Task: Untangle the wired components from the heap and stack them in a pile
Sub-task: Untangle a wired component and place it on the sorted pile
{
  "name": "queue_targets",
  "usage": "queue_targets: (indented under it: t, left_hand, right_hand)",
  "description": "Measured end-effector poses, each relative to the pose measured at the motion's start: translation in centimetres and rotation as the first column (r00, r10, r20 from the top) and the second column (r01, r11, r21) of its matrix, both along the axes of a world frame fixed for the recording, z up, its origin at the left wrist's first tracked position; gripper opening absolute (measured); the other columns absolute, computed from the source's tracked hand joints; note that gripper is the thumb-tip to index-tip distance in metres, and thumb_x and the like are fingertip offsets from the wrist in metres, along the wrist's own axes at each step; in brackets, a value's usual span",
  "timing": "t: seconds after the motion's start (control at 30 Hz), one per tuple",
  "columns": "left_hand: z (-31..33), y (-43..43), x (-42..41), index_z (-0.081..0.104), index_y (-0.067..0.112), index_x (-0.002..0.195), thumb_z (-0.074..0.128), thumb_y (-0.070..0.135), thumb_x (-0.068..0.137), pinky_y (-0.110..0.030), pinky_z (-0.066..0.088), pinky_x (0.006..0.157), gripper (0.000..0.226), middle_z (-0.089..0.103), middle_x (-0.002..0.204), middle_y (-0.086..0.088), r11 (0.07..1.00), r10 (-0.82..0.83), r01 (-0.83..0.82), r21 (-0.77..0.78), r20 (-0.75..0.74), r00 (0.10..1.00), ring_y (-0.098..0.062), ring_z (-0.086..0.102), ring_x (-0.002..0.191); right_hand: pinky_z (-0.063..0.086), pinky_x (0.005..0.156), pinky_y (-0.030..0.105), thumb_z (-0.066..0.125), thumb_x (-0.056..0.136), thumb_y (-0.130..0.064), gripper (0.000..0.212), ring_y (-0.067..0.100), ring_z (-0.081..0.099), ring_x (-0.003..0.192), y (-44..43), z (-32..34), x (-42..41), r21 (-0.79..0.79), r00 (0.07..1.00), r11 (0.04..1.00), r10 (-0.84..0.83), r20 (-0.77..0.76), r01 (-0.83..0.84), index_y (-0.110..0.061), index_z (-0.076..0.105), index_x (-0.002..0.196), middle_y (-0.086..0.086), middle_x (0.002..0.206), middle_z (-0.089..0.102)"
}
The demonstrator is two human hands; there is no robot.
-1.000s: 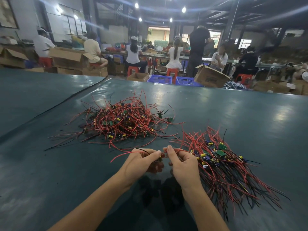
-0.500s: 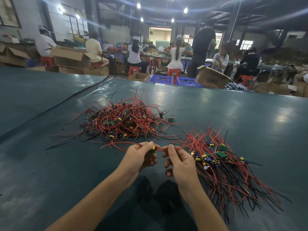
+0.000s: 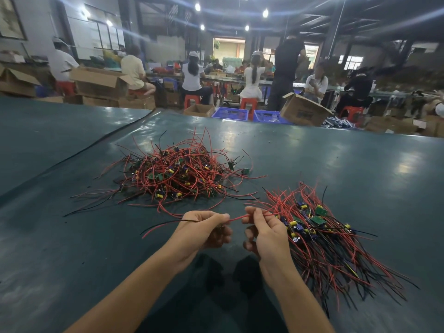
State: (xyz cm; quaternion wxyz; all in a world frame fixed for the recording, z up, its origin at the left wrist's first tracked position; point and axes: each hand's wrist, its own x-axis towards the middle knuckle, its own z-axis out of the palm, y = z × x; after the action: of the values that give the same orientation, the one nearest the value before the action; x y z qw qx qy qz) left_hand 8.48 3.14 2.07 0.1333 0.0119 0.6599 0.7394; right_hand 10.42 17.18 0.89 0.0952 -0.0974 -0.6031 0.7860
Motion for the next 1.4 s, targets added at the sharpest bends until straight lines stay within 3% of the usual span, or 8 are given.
queue_targets:
  t: [0.17,0.33,0.6,0.7,0.8,1.1,1.23,1.4]
  left_hand:
    - [0.3,0.0,0.1,0.075,0.016,0.064,0.058,0.022,0.094,-0.02,0.049,0.053,0.035,0.061,0.059,0.001,0.984,-0.179,0.177,0.029,0.099,0.979,-0.01,0.058,0.05]
    - [0.3,-0.1,0.1,0.074,0.014,0.063,0.063,0.017,0.091,-0.02,0.052,0.054,0.031,0.062,0.06,-0.001,0.986,-0.14,0.132,0.102,0.081,0.987,-0.01,0.059,0.051]
    - [0.0,-0.1,0.0,0.074,0.013,0.06,0.06,0.013,0.093,-0.017,0.05,0.054,0.036,0.06,0.057,0.0,0.993,-0.03,0.029,0.117,0.001,1.0,-0.009,0.056,0.049]
    - [-0.2,0.0,0.0,0.075,0.014,0.063,0.06,0.014,0.093,-0.018,0.05,0.054,0.034,0.06,0.057,0.0,0.996,-0.027,0.03,0.089,-0.029,0.999,-0.009,0.056,0.05]
    - [-0.5,0.1,0.0,0.077,0.016,0.068,0.06,0.016,0.093,-0.019,0.049,0.055,0.03,0.063,0.059,0.001,0.998,-0.043,0.045,0.034,-0.06,0.997,-0.006,0.058,0.053]
    - [-0.8,0.4,0.2,0.074,0.017,0.064,0.059,0.014,0.094,-0.02,0.048,0.054,0.033,0.06,0.057,-0.001,0.989,-0.149,0.147,-0.026,-0.129,0.98,-0.009,0.055,0.051]
    - [-0.5,0.7,0.4,0.072,0.016,0.059,0.06,0.013,0.093,-0.019,0.046,0.05,0.036,0.06,0.054,0.0,0.983,-0.181,0.173,-0.064,-0.139,0.974,-0.01,0.054,0.047]
    - [-0.5,0.9,0.6,0.072,0.016,0.059,0.061,0.016,0.092,-0.019,0.045,0.049,0.034,0.06,0.054,0.0,0.973,-0.228,0.224,-0.053,-0.102,0.968,-0.01,0.053,0.047]
  right_hand:
    - [0.034,0.037,0.018,0.045,0.103,-0.016,0.028,0.004,0.043,0.043,0.3,0.2,-0.1,-0.079,1.0,0.997,0.001,-0.025,-0.003,-0.012,0.067,0.087,-0.006,0.059,0.058]
    - [0.03,0.035,0.018,0.045,0.103,-0.017,0.027,0.004,0.039,0.042,0.9,0.5,-0.2,-0.246,0.995,0.965,-0.095,-0.008,0.09,-0.012,0.066,0.087,-0.005,0.059,0.055]
    - [0.034,0.041,0.021,0.064,0.089,-0.04,0.031,0.005,0.038,0.043,-0.7,-0.1,0.2,0.052,0.999,0.998,-0.037,0.034,0.035,-0.016,0.067,0.07,-0.01,0.053,0.052]
    - [0.052,0.064,0.04,0.067,0.089,-0.032,0.027,0.02,0.057,0.06,-1.7,-0.1,0.6,0.123,0.999,0.991,0.046,-0.024,-0.042,-0.015,0.076,0.07,0.002,0.064,0.066]
    - [0.055,0.08,0.043,0.066,0.09,-0.025,0.025,0.023,0.066,0.072,-2.2,-0.2,0.8,0.141,0.995,0.988,0.072,-0.07,-0.062,-0.017,0.078,0.07,0.011,0.075,0.074]
    - [0.051,0.064,0.035,0.061,0.095,-0.024,0.034,0.018,0.059,0.061,-1.6,-0.4,0.2,0.091,0.998,0.994,-0.058,0.004,0.058,-0.026,0.078,0.066,0.002,0.063,0.067]
    - [0.03,0.037,0.019,0.062,0.094,-0.022,0.031,0.004,0.033,0.038,1.1,0.1,-0.5,-0.095,0.975,0.973,-0.201,0.092,0.21,-0.016,0.076,0.067,-0.006,0.049,0.043]
    - [0.025,0.032,0.015,0.057,0.098,-0.016,0.023,0.001,0.03,0.034,3.3,0.6,-0.9,-0.311,0.951,0.9,-0.302,0.062,0.306,-0.009,0.071,0.081,-0.008,0.048,0.041]
